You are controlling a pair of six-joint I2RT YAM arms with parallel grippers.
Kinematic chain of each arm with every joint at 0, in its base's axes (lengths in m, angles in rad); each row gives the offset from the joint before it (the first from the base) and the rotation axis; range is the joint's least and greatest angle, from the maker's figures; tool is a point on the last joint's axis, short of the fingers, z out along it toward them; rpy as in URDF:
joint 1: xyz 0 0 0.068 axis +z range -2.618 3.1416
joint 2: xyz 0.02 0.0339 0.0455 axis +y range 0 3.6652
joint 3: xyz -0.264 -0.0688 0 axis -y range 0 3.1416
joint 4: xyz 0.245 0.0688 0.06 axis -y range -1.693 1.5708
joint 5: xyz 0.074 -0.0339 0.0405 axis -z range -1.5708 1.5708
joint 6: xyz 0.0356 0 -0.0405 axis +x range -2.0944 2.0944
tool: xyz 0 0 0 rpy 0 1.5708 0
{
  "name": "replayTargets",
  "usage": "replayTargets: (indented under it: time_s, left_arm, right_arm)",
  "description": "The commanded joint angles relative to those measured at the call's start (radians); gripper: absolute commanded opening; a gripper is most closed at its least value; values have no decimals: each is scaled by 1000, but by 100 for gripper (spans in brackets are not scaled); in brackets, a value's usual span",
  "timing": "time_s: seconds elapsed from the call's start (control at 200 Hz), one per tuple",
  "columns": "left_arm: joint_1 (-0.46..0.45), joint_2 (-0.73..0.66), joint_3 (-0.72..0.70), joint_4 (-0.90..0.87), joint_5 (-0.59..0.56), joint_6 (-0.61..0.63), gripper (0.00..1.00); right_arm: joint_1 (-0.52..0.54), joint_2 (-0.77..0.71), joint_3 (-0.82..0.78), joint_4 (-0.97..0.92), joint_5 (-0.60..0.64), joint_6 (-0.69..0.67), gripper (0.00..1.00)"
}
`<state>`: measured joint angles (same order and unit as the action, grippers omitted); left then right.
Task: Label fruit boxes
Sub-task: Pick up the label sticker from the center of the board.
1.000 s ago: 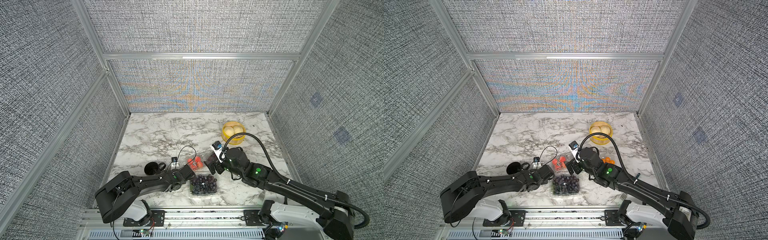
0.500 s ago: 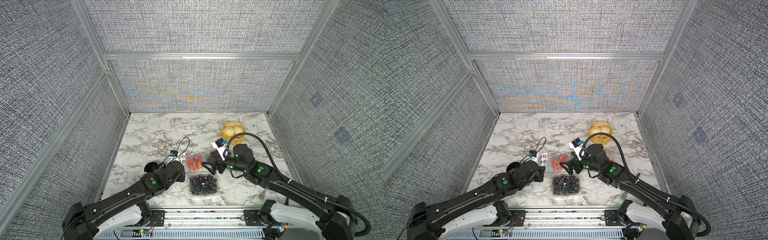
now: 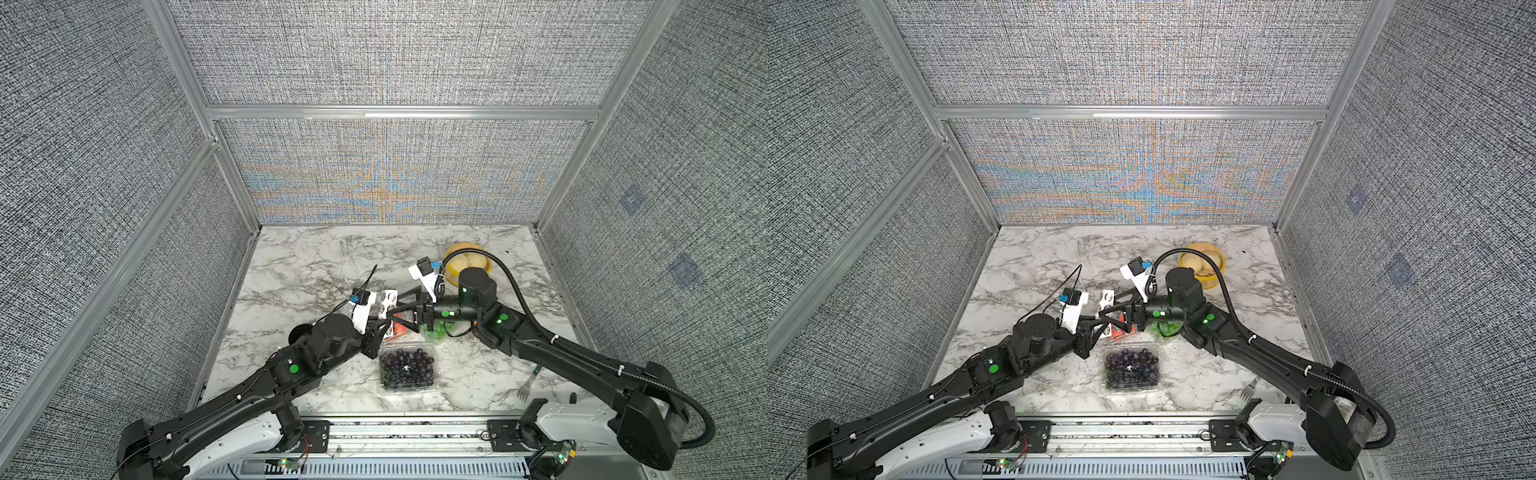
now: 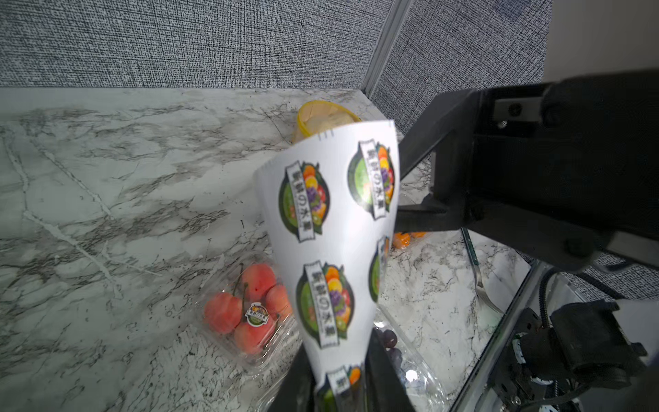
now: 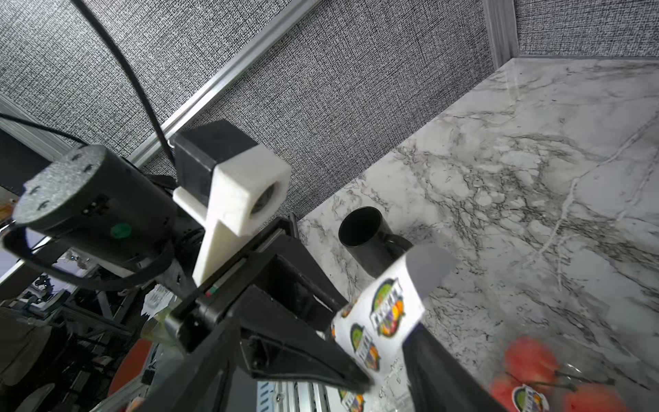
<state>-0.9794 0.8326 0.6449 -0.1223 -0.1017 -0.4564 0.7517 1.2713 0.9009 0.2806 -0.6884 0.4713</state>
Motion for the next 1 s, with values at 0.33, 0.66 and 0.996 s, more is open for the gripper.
replayTargets:
  time_s: [0.33, 0.66, 0.996]
  left_arm:
    - [1, 45, 9, 51, -41, 37, 27]
    - [5, -90, -67, 182, -29, 95, 84]
    - [73, -13, -15, 463, 548, 190, 84]
  right_arm:
    - [8, 62, 47, -50, 42, 28, 9]
    - [-91, -91, -7, -83, -58, -79, 0]
    - [-188, -300, -93, 19, -369, -74, 0]
